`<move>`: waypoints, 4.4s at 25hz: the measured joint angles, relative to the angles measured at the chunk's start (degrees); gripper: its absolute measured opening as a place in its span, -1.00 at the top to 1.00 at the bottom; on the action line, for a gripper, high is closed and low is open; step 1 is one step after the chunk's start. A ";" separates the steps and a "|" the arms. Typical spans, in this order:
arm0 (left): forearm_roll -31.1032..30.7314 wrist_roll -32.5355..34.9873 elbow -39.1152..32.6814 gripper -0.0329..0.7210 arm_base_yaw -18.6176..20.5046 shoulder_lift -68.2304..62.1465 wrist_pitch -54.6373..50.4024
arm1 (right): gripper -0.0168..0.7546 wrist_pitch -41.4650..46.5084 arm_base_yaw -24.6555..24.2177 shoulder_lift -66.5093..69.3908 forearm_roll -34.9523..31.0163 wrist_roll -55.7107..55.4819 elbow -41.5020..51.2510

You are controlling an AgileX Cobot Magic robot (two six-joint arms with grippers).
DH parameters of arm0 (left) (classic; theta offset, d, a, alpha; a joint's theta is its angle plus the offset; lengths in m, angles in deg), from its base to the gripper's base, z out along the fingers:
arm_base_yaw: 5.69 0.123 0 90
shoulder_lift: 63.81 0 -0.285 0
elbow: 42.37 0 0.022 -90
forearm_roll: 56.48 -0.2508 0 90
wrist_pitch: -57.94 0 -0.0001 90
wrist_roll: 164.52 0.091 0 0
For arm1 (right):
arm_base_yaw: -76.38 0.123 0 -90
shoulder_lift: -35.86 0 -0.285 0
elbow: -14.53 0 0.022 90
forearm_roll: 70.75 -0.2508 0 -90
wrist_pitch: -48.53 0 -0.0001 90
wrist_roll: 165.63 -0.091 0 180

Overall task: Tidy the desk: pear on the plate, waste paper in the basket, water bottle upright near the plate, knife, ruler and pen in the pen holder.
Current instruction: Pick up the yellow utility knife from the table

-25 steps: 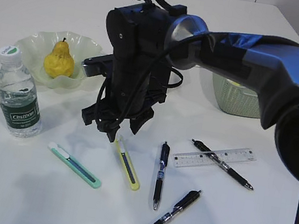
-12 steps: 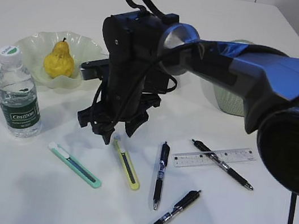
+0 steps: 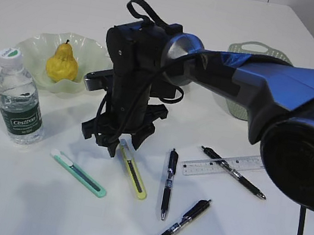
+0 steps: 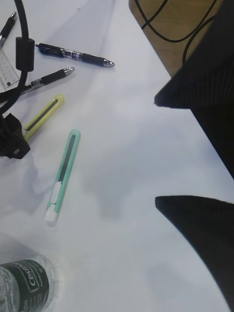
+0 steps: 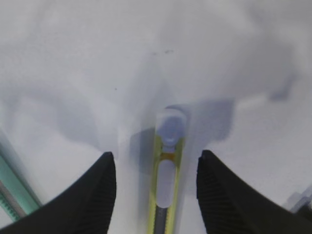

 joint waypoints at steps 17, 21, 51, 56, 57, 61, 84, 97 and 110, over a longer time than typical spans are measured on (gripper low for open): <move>0.00 0.00 0.00 -0.15 0.00 0.00 -0.10 | -0.15 0.00 0.00 0.32 -0.31 -0.58 0.00; 0.00 0.00 0.00 -0.15 0.00 0.00 -0.19 | -0.15 0.00 0.00 0.32 -0.31 -0.58 0.00; 0.00 0.00 0.00 -0.15 0.00 0.00 -0.44 | 0.30 0.00 0.00 0.78 0.88 -0.62 0.00; 0.00 0.00 0.00 -0.15 0.00 0.00 -0.46 | 0.31 0.00 0.00 0.78 0.77 -0.62 0.00; 0.00 0.00 0.00 -0.15 0.00 0.00 -0.46 | 0.31 0.00 0.00 0.78 0.77 -0.62 0.00; 0.00 0.00 0.00 -0.15 0.00 0.00 -0.46 | 0.32 0.00 0.00 0.78 0.56 -0.62 0.00; 0.00 0.00 0.00 -0.15 0.00 0.00 -0.68 | 0.32 0.00 -1.21 0.78 -1.14 -0.02 0.00; 0.00 0.00 0.00 -0.15 0.00 0.00 -0.70 | 0.52 0.00 -1.21 1.13 -2.15 0.29 -0.23; 0.00 0.00 0.00 -0.15 0.00 0.00 -0.70 | 0.52 0.00 -1.21 1.27 -2.29 1.46 -0.36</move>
